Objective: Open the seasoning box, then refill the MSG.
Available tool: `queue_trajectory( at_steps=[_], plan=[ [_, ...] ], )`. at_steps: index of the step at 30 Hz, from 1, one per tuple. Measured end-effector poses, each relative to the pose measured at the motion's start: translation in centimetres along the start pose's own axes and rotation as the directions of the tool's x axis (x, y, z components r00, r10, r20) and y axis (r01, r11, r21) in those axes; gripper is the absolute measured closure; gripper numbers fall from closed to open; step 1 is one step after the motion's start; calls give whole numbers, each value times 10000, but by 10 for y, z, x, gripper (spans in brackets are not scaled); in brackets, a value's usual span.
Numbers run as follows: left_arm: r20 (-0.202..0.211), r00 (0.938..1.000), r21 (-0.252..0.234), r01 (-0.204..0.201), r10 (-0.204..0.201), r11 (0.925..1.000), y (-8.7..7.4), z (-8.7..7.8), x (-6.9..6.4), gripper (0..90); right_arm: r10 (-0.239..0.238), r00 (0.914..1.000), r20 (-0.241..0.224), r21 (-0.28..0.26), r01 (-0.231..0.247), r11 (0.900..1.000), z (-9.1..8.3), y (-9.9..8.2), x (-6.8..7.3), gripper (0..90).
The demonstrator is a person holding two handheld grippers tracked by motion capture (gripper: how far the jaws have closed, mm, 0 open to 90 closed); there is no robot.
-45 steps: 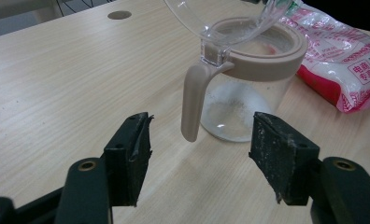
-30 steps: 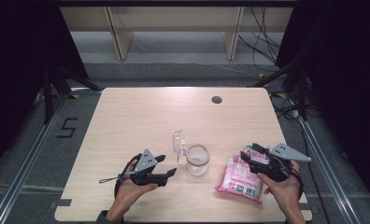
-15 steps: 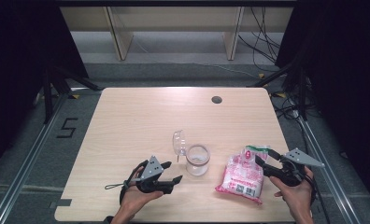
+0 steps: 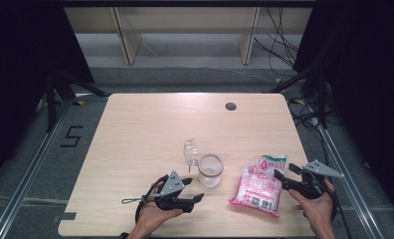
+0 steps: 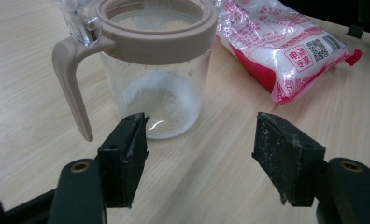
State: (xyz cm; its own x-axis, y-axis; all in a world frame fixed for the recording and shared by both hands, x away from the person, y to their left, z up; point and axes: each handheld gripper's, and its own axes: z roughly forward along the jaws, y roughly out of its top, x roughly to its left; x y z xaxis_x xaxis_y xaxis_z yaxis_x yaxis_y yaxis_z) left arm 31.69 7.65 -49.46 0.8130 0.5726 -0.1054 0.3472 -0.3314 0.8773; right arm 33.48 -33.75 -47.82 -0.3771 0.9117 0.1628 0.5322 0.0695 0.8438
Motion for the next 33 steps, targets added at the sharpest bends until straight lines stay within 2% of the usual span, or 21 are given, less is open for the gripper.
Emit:
queue_trajectory(
  at_steps=[1, 2, 3, 7, 8, 11, 14, 15, 16, 17, 18, 19, 20, 21, 24, 25, 26, 29, 30, 31, 33],
  plan=[
    [34, 9999, -91, 101, -101, 9999, 0, 1, -2, 344, -224, 9997, 15, -86, 224, 9997, 2, 0, -4, 322],
    [8, 10000, -126, 25, -25, 9999, 0, 2, -2, 344, 81, 10000, 13, 49, -82, 10000, 2, -2, -2, 321],
    [-95, 9997, 219, -238, 240, 9995, 0, 0, -1, 344, -174, 9998, 13, 49, 174, 9998, 3, -2, -6, 321],
    [62, 10000, 128, -76, 75, 9999, -2, 5, -5, 342, -52, 10000, 63, 144, 51, 9999, 5, -4, -11, 321],
    [167, 9998, 74, 54, -55, 10000, -3, 7, -7, 341, 359, 9993, 99, 368, -363, 9987, 5, -5, -10, 321],
    [317, 9992, 380, -250, 238, 9990, -4, 9, -8, 339, 122, 9999, 43, 268, -123, 9996, 6, -6, -13, 329],
    [294, 9995, 229, -112, 105, 9997, -4, 9, -10, 338, 113, 9998, -137, 370, -108, 9993, 8, -7, -12, 333],
    [311, 9994, 157, -126, 121, 9998, -4, 10, -10, 338, 624, 9980, -45, 565, -621, 9965, 7, -7, -7, 334],
    [281, 9995, 215, -169, 163, 9996, -4, 10, -10, 337, 73, 10000, -41, 476, -71, 9988, 9, -7, -11, 335],
    [357, 9988, 250, -348, 339, 9991, -4, 10, -9, 337, 22, 10000, -85, 450, -18, 9990, 10, -8, -12, 336],
    [406, 9978, 333, -545, 532, 9980, -3, 10, -8, 337, 612, 9980, -138, 583, -603, 9965, 9, -8, -7, 336],
    [424, 9991, 259, -106, 95, 9996, -4, 11, -11, 337, 514, 9986, -115, 599, -507, 9969, 10, -8, -8, 338],
    [424, 9991, 259, -106, 95, 9996, -4, 11, -11, 337, 40, 9999, -159, 464, -33, 9989, 12, -8, -12, 348],
    [460, 9989, 265, -140, 128, 9996, -4, 12, -12, 337, 421, 9990, -176, 704, -408, 9967, 11, -8, -9, 362],
    [555, 9983, 283, -199, 183, 9994, -5, 12, -14, 337, 350, 9990, -295, 771, -326, 9965, 14, -9, -12, 378],
    [555, 9983, 283, -199, 183, 9994, -5, 12, -14, 336, 658, 9974, -278, 880, -631, 9941, 14, -10, -10, 384],
    [390, 9987, 352, -343, 329, 9988, -5, 13, -15, 336, 349, 9987, -372, 733, -321, 9968, 17, -10, -13, 387],
    [553, 9982, 325, -252, 234, 9992, -5, 14, -17, 335, 367, 9984, -433, 840, -330, 9959, 19, -10, -14, 404],
    [424, 9973, 527, -613, 591, 9967, -5, 13, -16, 335, 444, 9978, -486, 933, -397, 9948, 19, -10, -13, 408],
    [521, 9975, 548, -516, 487, 9972, -5, 14, -16, 335, 769, 9961, -437, 1028, -721, 9921, 19, -10, -10, 413],
    [453, 9979, 533, -494, 470, 9974, -6, 15, -18, 335, 488, 9973, -555, 858, -439, 9953, 22, -11, -13, 423]
  ],
)
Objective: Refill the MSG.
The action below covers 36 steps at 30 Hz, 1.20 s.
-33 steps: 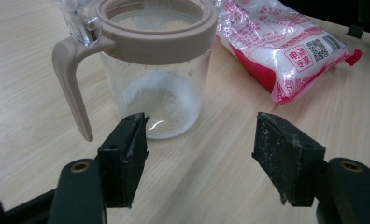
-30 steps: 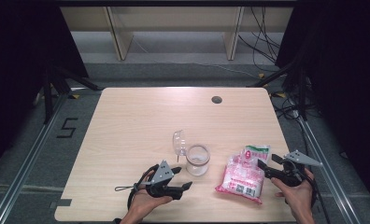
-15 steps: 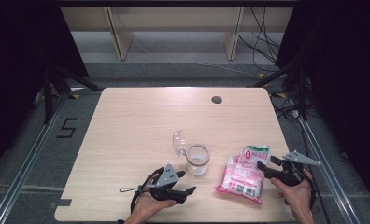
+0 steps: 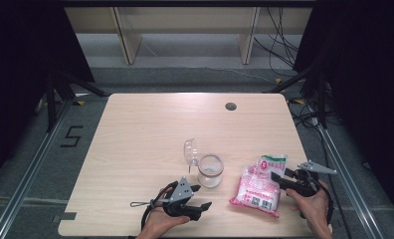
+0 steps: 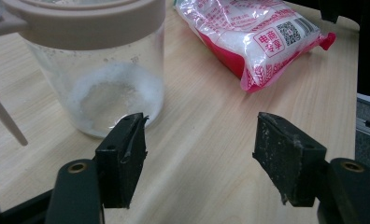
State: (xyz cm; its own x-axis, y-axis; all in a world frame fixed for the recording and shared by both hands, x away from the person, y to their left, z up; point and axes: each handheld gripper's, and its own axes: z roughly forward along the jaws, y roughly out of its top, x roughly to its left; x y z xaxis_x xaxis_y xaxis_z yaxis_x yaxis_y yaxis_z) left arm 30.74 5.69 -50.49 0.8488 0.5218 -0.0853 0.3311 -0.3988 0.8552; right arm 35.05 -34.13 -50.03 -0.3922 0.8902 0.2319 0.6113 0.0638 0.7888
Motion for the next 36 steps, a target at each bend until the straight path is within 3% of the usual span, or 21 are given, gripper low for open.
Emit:
queue_trajectory(
  at_steps=[1, 4, 8, 11, 12, 13, 14, 17, 18, 20, 21, 22, 23, 25, 27, 30, 31, 32, 33, 34, 36],
  plan=[
    [72, 9999, -81, 77, -76, 9999, 0, 1, -1, 335, 452, 9990, 27, 140, -453, 9989, -1, 0, 4, 425],
    [228, 9997, -29, 96, -95, 9999, 0, 2, -1, 335, 555, 9984, -75, 174, -554, 9983, 2, -1, 3, 437],
    [203, 9997, -107, 147, -144, 9998, -1, 2, -2, 335, 161, 9998, -129, 163, -159, 9997, 9, 0, 0, 454],
    [222, 9996, -103, 167, -165, 9998, -1, 3, -2, 335, 513, 9985, -213, 473, -503, 9976, 9, 1, 5, 472],
    [167, 9998, -83, 134, -133, 9999, -1, 3, -2, 335, -52, 9999, -144, 520, 60, 9986, 13, 2, 4, 484],
    [203, 9998, -43, 57, -56, 10000, -1, 3, -1, 334, 535, 9983, -210, 614, -521, 9968, 14, 1, 9, 490],
    [180, 9998, -52, -81, 82, 10000, 0, 3, -1, 335, 25, 9996, -267, 507, -12, 9987, 16, 2, 5, 497],
    [156, 9998, -50, 156, -155, 9999, -1, 3, -3, 333, -15, 9996, -271, 579, 31, 9983, 18, 2, 6, 521],
    [216, 9996, -145, 176, -173, 9997, -2, 5, -3, 332, 189, 9995, -261, 764, -168, 9969, 20, 3, 8, 555],
    [286, 9993, -125, 244, -240, 9996, -1, 5, -3, 331, -54, 9993, -362, 805, 83, 9967, 21, 3, 4, 585],
    [301, 9993, -84, 225, -222, 9997, -1, 5, -3, 330, 425, 9986, -300, 862, -398, 9955, 22, 3, 6, 609],
    [322, 9991, -128, 270, -266, 9996, -1, 6, -4, 329, 159, 9991, -393, 722, -131, 9973, 23, 3, 2, 632],
    [335, 9991, -130, 273, -268, 9995, -1, 6, -4, 329, 651, 9967, -480, 899, -606, 9941, 20, 4, 5, 652],
    [264, 9992, -117, 290, -287, 9995, -1, 6, -5, 328, 92, 9983, -581, 674, -53, 9977, 23, 4, -1, 692],
    [222, 9997, 105, 41, -43, 9999, -1, 5, -3, 327, 542, 9959, -717, 706, -492, 9963, 23, 4, 1, 733],
    [387, 9988, -112, 293, -289, 9995, -1, 7, -5, 327, 445, 9965, -703, 777, -390, 9962, 25, 5, 0, 782],
    [387, 9988, -112, 293, -289, 9995, -1, 7, -5, 327, 149, 9966, -807, 587, -102, 9982, 26, 5, -4, 796],
    [353, 9994, 100, 51, -55, 9999, -1, 6, -3, 327, 239, 9965, -805, 722, -181, 9972, 26, 6, -4, 808],
    [456, 9986, -118, 278, -273, 9995, -1, 8, -5, 328, 725, 9938, -842, 773, -660, 9948, 26, 6, 0, 825],
    [327, 9995, 148, -55, 50, 9999, -1, 7, -2, 327, 292, 9953, -925, 568, -241, 9981, 28, 6, -4, 845],
    [366, 9992, -83, 169, -166, 9998, -1, 8, -4, 327, 328, 9929, -1146, 484, -274, 9985, 27, 7, -3, 889]
  ],
)
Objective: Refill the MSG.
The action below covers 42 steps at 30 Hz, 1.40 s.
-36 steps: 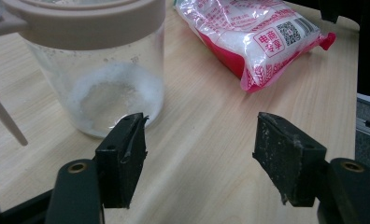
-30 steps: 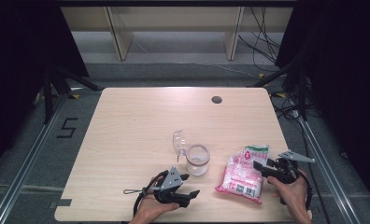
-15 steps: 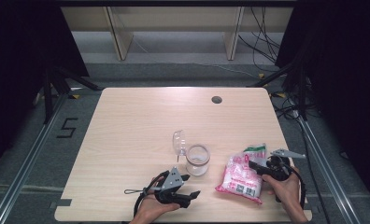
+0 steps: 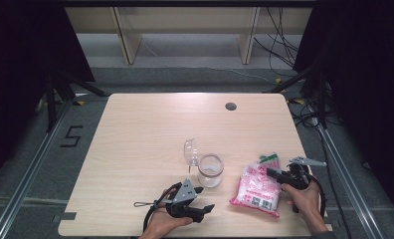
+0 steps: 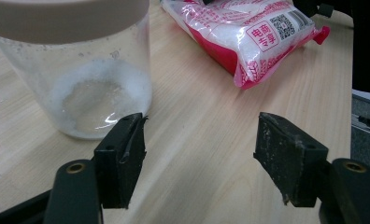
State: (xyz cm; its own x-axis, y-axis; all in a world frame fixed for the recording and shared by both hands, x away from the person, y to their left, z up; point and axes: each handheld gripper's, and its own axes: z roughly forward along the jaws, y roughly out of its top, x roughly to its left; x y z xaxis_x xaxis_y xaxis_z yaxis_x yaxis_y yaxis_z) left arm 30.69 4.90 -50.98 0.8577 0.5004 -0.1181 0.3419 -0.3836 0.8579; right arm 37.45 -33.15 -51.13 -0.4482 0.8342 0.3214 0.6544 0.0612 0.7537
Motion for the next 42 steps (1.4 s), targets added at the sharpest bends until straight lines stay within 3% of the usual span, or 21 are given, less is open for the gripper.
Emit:
queue_trajectory(
  at_steps=[3, 5, 6, 7, 8, 9, 10, 11, 12, 15, 17, 18, 20, 22, 26, 28, 33, 34, 38, 39, 42],
  plan=[
    [-71, 10000, 70, -23, 24, 10000, 1, 1, -1, 328, -456, 9988, 159, -119, 458, 9989, -1, 1, 2, 900],
    [76, 10000, 108, -40, 39, 9999, 1, 2, -1, 328, -452, 9987, 229, -169, 456, 9988, -1, 1, 3, 900],
    [164, 9999, 110, 0, -2, 9999, 1, 7, -5, 327, -36, 9997, 239, -73, 38, 10000, -4, 2, 9, 900],
    [164, 9999, 110, 0, -2, 9999, 1, 7, -5, 327, -528, 9982, 271, -306, 536, 9981, -5, 3, 6, 900],
    [131, 9998, 58, -127, 126, 9999, 2, 9, -6, 327, -528, 9982, 271, -306, 536, 9981, -5, 3, 6, 900],
    [148, 9993, 294, -339, 334, 9990, 3, 9, -6, 327, -377, 9992, 110, -412, 382, 9984, -8, 4, 7, 900],
    [133, 9996, 129, -246, 245, 9996, 4, 12, -10, 327, -495, 9988, 56, -702, 498, 9963, -9, 4, 7, 900],
    [171, 9997, 43, -170, 170, 9998, 4, 14, -11, 327, 218, 9995, -214, -882, -236, 9958, -12, 5, 14, 900],
    [133, 9996, 73, -253, 252, 9997, 6, 17, -13, 327, 85, 9990, -431, -1337, -142, 9909, -13, 5, 16, 900],
    [344, 9986, 265, -420, 411, 9988, 8, 22, -16, 327, -478, 9972, -569, -1729, 373, 9842, -20, 9, 20, 900],
    [460, 9979, 301, -467, 453, 9985, 10, 29, -22, 327, -423, 9969, -665, -1697, 305, 9850, -23, 10, 22, 900],
    [550, 9968, 250, -595, 580, 9979, 11, 35, -27, 327, -430, 9957, -817, -2114, 248, 9771, -27, 11, 26, 900],
    [578, 9948, 430, -863, 837, 9953, 14, 39, -29, 327, -527, 9951, -836, -2310, 320, 9724, -31, 12, 30, 900],
    [696, 9950, 329, -739, 714, 9967, 17, 44, -33, 325, -553, 9948, -859, -2446, 327, 9691, -33, 13, 33, 900],
    [694, 9933, 303, -948, 926, 9950, 25, 51, -34, 324, -617, 9923, -1075, -2675, 309, 9631, -38, 14, 36, 900],
    [599, 9945, 198, -874, 861, 9960, 26, 53, -36, 321, -267, 9885, -1487, -2719, -149, 9622, -41, 15, 40, 900],
    [445, 9938, 159, -1024, 1016, 9946, 30, 63, -41, 310, -434, 9869, -1554, -3039, -60, 9527, -45, 18, 45, 900],
    [729, 9930, 214, -946, 928, 9953, 31, 65, -41, 309, -375, 9844, -1721, -3019, -165, 9532, -47, 19, 47, 900],
    [436, 9948, 188, -934, 925, 9955, 32, 69, -42, 306, -426, 9825, -1813, -3266, -193, 9450, -48, 22, 53, 900],
    [460, 9944, 317, -971, 956, 9948, 34, 71, -40, 305, -390, 9822, -1838, -3147, -212, 9489, -50, 23, 56, 900],
    [169, 9963, 92, -838, 837, 9964, 36, 74, -40, 304, -726, 9784, -1936, -3358, 35, 9419, -49, 29, 59, 900]
  ],
)
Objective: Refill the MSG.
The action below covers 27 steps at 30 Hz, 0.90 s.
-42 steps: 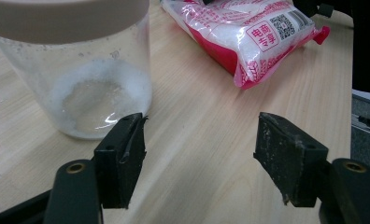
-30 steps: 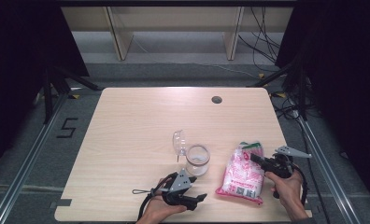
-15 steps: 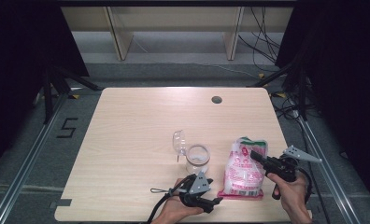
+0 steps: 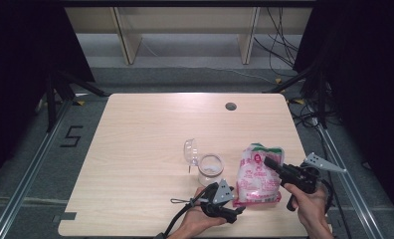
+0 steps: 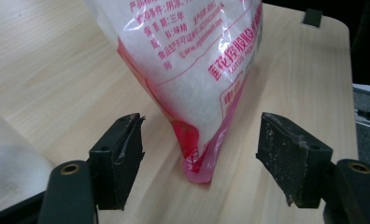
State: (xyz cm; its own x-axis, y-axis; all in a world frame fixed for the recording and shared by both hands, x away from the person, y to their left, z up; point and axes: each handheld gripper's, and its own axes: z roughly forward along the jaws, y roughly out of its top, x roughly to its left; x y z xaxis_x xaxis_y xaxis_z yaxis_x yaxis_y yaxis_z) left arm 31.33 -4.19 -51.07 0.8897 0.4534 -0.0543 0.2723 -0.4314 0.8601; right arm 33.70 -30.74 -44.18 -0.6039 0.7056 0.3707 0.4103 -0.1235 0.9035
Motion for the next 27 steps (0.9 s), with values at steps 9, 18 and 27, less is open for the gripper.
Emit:
queue_trajectory(
  at_steps=[9, 18, 27],
  plan=[
    [-436, 9989, -198, 136, -145, 9997, 13, 10, -1, 285, -312, 9995, -69, 157, 313, 9994, 3, 18, 6, 900],
    [-1028, 9939, -79, 392, -398, 9992, 15, 21, 5, 283, -808, 9967, 43, 188, 807, 9966, -2, 36, 15, 900],
    [-1025, 9925, -365, 639, -674, 9973, 19, 26, 0, 289, -745, 9970, -188, -155, 742, 9971, -10, 52, 21, 900]
  ],
)
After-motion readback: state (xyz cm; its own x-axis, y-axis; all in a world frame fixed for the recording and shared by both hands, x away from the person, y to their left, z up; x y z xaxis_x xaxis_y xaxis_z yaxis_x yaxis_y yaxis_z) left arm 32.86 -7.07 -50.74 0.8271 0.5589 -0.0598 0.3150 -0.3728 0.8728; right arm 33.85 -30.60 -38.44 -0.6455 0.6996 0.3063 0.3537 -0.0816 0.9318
